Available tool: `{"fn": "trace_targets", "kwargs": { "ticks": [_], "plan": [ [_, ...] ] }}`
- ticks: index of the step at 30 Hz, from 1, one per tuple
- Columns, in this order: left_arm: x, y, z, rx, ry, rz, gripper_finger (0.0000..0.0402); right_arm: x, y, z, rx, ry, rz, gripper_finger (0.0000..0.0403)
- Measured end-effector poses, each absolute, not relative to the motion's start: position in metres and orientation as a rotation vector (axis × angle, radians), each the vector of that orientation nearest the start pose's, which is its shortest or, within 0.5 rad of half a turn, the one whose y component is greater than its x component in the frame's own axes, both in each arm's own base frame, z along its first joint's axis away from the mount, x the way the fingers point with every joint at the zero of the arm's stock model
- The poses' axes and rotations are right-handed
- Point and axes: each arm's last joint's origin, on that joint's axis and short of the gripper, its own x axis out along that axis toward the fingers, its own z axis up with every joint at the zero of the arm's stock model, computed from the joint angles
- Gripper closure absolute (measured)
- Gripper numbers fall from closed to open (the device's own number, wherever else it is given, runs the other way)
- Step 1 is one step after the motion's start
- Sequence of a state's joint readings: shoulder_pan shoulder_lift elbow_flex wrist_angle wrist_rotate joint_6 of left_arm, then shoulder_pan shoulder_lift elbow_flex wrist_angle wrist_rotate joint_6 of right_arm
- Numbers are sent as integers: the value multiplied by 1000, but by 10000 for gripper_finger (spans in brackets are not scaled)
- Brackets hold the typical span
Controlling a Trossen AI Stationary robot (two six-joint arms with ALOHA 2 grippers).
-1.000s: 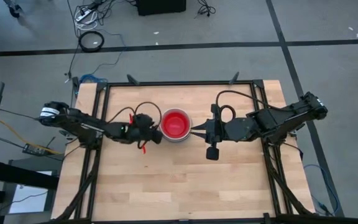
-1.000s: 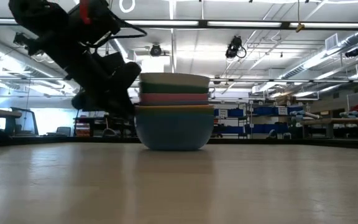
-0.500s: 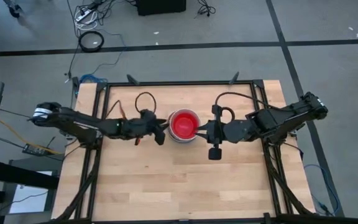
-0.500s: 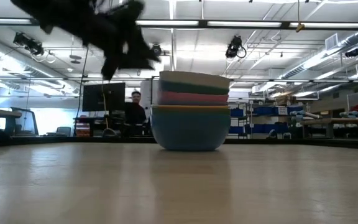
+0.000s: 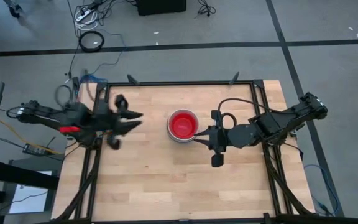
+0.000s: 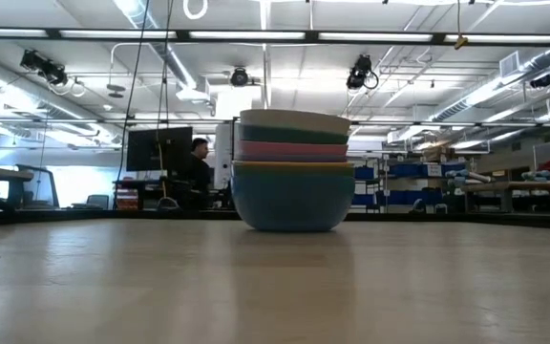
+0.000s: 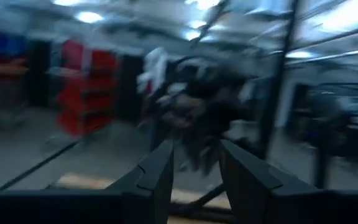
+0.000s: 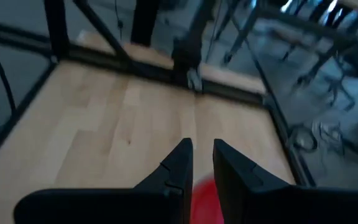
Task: Nest bowls inside each other
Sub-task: Return to Home Position
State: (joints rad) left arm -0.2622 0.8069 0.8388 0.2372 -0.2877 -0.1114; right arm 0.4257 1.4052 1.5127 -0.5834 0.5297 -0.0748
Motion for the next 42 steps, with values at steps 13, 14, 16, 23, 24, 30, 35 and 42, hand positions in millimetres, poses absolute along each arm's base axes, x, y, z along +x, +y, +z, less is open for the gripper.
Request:
{"fn": "trace_targets", "kwargs": {
  "ticks": [13,14,16,23,24,30,35,42],
  "plan": [
    [105,-22,445,61,-285,62,265,237,76,494,-303,-8,288,352],
    [103,-19,446,78,-247,116,265,229,68,500,-302,-15,267,352],
    [99,-15,444,111,-189,172,265,209,54,507,-301,-18,230,352],
    [74,-6,438,151,-129,183,265,138,24,520,-275,-18,155,352],
    [70,-5,436,146,-123,181,265,130,22,521,-269,-27,155,352],
    [53,-1,418,89,-108,167,265,95,16,519,-235,-51,162,352],
    [41,2,390,31,-134,167,265,86,14,499,-205,-27,133,352],
    [31,4,357,-9,-181,166,265,81,12,452,-174,-47,105,352]
  ]
}}
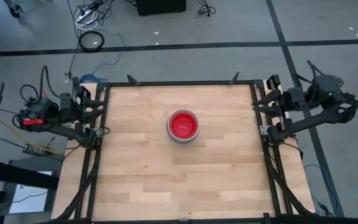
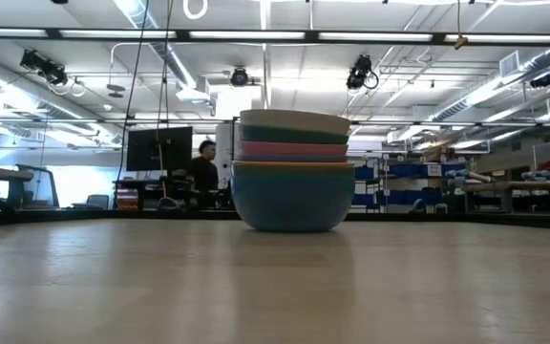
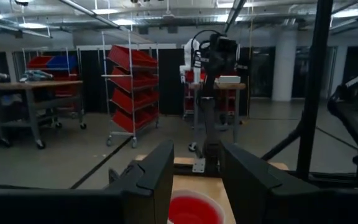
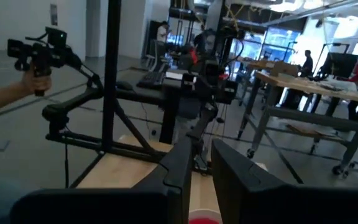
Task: Nest bowls inside each other
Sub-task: Return to Home Position
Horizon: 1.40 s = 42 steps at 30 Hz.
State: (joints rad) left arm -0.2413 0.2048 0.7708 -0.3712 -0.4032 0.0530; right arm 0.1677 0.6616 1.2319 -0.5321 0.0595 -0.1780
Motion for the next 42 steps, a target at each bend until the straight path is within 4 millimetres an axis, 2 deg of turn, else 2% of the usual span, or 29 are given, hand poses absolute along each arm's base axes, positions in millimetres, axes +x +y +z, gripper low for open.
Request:
{"fn": "trace_targets", "kwargs": {
  "ticks": [11,14,19,23,28,31,34,42],
  "plan": [
    [34,3,304,-43,-202,164,265,53,6,371,-133,-183,48,352],
    [41,2,289,-33,-192,165,265,58,6,347,-123,-178,19,352],
    [58,-3,265,-16,-197,168,265,78,8,306,-107,-161,-14,352],
    [68,-5,250,1,-232,184,265,90,9,285,-98,-189,-26,352],
    [75,-6,236,-3,-210,183,265,97,6,269,-63,-173,8,352],
    [76,-7,234,0,-206,184,265,99,4,270,-71,-183,56,352],
    [76,-6,234,13,-210,209,265,103,-1,271,-80,-195,31,352],
    [77,-2,229,42,-156,269,265,117,-13,265,-85,-125,37,352]
  ]
}}
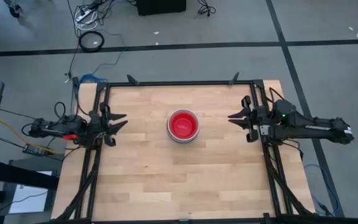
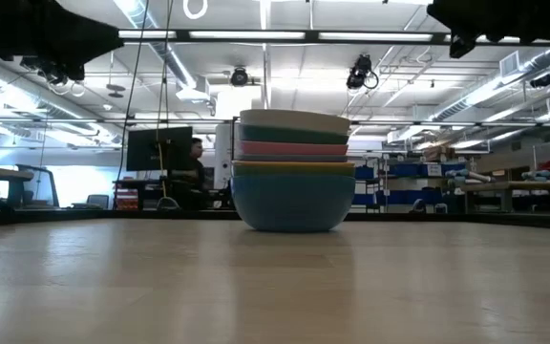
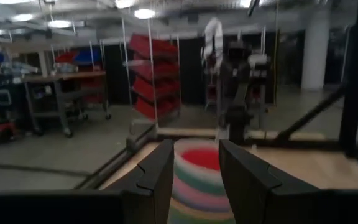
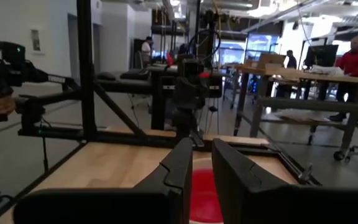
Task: Nest bowls inside each other
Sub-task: Return to Home Position
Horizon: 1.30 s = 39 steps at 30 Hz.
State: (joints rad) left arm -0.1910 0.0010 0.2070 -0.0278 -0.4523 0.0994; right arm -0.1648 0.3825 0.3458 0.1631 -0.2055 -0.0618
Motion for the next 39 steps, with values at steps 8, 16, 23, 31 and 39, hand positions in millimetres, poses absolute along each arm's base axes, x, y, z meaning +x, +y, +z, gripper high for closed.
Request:
{"fn": "trace_targets", "kwargs": {
  "ticks": [8,16,23,31,39],
  "plan": [
    [78,-2,223,36,-94,261,265,119,-15,257,-85,-98,49,352],
    [86,-4,207,29,-115,228,265,122,-15,219,-35,-117,52,352],
    [95,-7,179,4,-134,170,265,122,-15,200,-12,-103,52,352],
    [96,-10,172,-64,-70,91,265,121,-15,183,-8,-71,52,352],
    [96,-14,168,-90,-27,-43,265,121,-15,172,-10,-32,57,352]
  ]
}}
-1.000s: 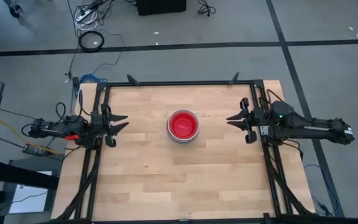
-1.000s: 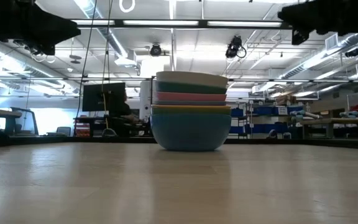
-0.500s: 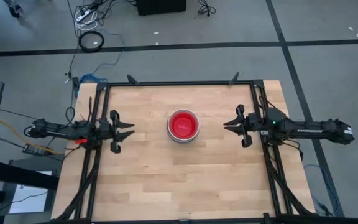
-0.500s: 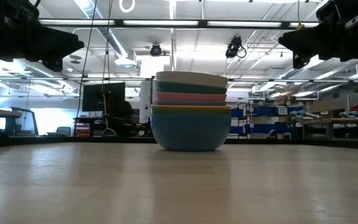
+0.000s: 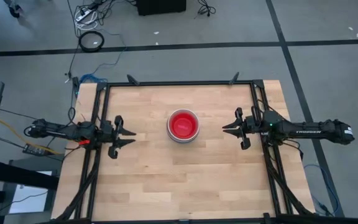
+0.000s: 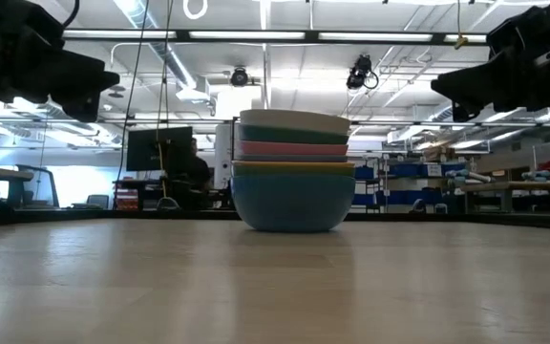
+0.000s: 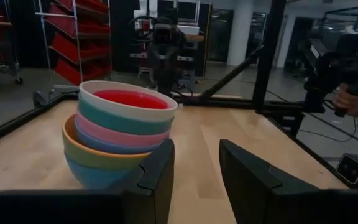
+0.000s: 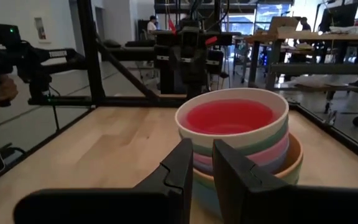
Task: Nest bowls inside each other
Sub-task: Return to Home Position
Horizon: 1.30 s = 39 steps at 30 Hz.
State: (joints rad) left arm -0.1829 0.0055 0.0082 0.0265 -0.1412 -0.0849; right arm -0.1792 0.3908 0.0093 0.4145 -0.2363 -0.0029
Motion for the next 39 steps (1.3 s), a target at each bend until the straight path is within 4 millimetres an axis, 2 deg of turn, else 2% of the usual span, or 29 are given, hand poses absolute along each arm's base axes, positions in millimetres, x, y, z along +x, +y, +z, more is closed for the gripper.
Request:
{"fn": "trace_targets", "kwargs": {
  "ticks": [11,39],
  "plan": [
    [96,-11,169,10,-36,44,265,121,-17,173,-12,-43,-20,352],
    [96,-11,173,6,-73,55,265,121,-17,173,-10,-43,-22,352]
  ]
}}
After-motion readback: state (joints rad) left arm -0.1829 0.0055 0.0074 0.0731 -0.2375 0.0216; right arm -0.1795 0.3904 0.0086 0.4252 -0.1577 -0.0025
